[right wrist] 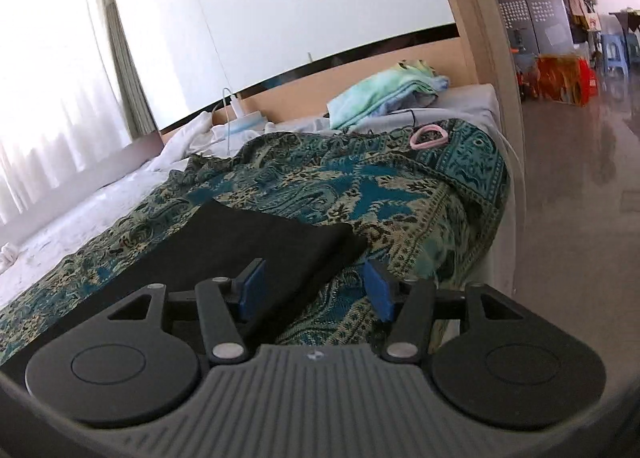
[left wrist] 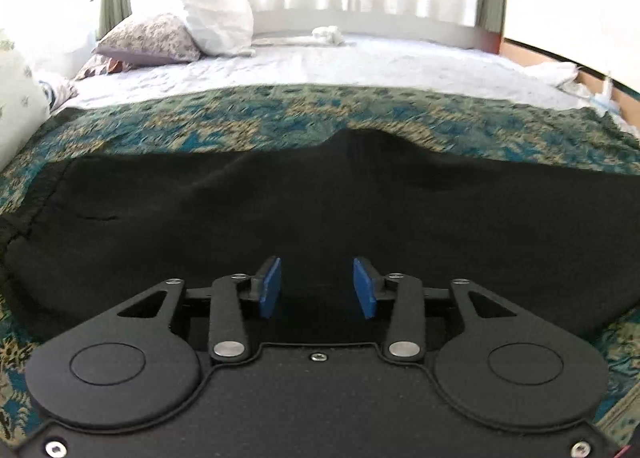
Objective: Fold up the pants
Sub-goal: 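Withdraw both open tools from the folded pants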
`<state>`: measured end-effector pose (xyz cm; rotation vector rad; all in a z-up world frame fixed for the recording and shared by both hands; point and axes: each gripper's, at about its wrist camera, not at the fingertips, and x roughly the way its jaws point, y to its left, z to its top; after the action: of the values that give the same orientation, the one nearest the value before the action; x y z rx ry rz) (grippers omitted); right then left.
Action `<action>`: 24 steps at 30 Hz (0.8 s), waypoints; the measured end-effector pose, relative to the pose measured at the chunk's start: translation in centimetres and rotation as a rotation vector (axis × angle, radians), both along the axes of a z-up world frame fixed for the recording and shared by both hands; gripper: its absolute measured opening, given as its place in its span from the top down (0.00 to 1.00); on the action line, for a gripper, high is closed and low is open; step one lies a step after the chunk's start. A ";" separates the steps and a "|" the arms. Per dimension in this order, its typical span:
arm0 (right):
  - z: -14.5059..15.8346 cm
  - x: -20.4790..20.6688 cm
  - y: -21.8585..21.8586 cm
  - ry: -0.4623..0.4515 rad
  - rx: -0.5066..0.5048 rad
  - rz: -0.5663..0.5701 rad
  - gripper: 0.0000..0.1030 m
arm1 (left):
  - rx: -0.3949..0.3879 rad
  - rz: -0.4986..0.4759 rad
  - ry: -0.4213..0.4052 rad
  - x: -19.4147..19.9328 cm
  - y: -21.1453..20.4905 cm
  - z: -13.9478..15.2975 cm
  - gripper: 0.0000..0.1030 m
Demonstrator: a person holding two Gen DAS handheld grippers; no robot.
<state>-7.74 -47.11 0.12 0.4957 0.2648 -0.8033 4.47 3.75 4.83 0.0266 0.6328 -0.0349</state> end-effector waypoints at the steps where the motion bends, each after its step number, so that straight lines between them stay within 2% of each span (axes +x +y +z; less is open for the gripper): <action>1: -0.1 -0.1 -0.2 -0.021 0.030 0.026 0.29 | 0.006 -0.010 -0.004 0.0 -0.4 0.1 0.59; 3: -0.2 -0.2 -0.5 -0.048 0.063 0.056 0.26 | 0.014 -0.026 -0.010 -0.1 -1.0 0.1 0.56; 9: -0.8 0.4 -2.8 -0.127 0.178 0.085 0.26 | 0.007 -0.028 0.008 -0.1 -1.9 -1.3 0.52; 12: -1.2 0.6 -3.8 -0.163 0.220 0.106 0.26 | 0.025 -0.027 -0.011 -0.5 -2.0 -2.1 0.49; 17: -1.3 1.5 -4.6 -0.168 0.234 0.114 0.26 | 0.046 -0.020 -0.030 -1.2 -2.8 -1.5 0.48; 21: -1.2 2.4 -4.4 -0.129 0.208 0.113 0.26 | -0.027 -0.069 -0.108 -2.3 -5.4 0.1 0.28; 24: -1.1 2.4 -4.3 -0.122 0.203 0.114 0.26 | -0.010 -0.119 -0.154 -3.0 -8.5 0.3 0.24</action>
<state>-5.30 -51.44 -1.02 0.7116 0.2607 -0.6357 1.44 -4.75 5.12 0.0564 0.4768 -0.1498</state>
